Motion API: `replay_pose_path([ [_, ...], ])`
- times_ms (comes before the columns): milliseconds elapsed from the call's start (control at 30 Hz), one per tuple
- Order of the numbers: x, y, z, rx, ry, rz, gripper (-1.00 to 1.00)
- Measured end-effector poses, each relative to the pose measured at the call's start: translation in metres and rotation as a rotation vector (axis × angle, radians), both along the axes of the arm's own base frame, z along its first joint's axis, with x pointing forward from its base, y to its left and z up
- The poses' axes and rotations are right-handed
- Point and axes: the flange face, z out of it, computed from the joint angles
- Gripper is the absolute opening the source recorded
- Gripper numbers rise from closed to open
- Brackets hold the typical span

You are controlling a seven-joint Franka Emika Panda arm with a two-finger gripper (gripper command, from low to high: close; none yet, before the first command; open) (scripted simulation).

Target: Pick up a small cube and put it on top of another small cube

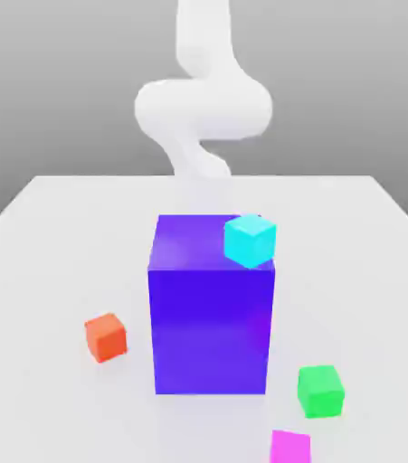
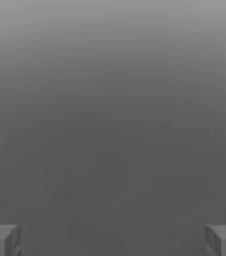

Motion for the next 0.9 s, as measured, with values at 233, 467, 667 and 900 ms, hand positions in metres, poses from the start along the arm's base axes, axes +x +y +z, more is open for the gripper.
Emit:
replay_pose_path([
  [233, 0.080, 0.017, -0.110, 0.053, 0.210, 0.295, 0.00],
  [467, 0.125, 0.051, -0.229, 0.062, 0.373, 0.538, 0.00],
  [667, 0.137, 0.083, -0.326, 0.022, 0.478, 0.724, 0.00],
  [900, 0.134, 0.096, -0.418, -0.085, 0.553, 0.893, 0.00],
])
